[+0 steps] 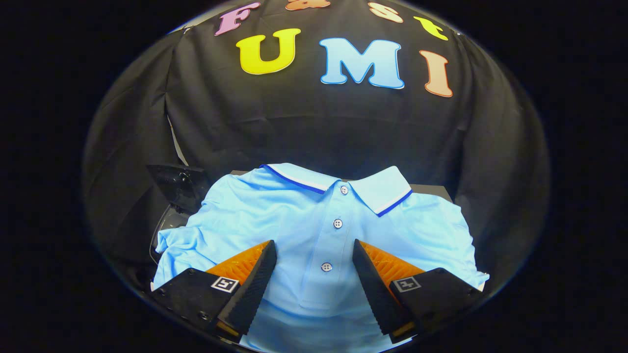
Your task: Put the clothes into the washing machine and then close the washing machine lid.
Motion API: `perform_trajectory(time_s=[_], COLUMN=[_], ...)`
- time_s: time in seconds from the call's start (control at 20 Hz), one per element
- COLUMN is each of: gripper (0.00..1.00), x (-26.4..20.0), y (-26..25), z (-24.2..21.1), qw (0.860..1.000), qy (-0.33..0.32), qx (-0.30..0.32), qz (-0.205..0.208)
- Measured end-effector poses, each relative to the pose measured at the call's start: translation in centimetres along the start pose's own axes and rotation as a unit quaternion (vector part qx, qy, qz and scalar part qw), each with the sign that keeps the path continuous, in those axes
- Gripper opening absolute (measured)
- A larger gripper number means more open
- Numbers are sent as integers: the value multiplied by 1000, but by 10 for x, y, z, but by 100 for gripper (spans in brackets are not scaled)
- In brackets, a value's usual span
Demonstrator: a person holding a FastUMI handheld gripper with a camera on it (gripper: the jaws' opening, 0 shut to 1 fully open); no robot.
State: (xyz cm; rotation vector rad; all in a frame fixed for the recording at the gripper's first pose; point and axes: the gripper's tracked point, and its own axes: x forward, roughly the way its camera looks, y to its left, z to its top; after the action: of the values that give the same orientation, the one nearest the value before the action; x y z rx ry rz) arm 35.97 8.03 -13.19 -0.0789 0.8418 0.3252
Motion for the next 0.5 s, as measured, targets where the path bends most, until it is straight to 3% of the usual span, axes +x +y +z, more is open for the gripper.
perform_trajectory(time_s=[0.1,0.2,0.35,0.4,0.5], gripper=[84,84,35,35,10], x=[0,1,1,1,3], y=[1,3,4,5,4], z=[-2,1,0,1,3], qw=[1000,1000,1000,1000,1000], qy=[4,5,-3,-9,-21], qx=[-5,-9,-8,-17,2], qz=[-2,1,0,4,6])
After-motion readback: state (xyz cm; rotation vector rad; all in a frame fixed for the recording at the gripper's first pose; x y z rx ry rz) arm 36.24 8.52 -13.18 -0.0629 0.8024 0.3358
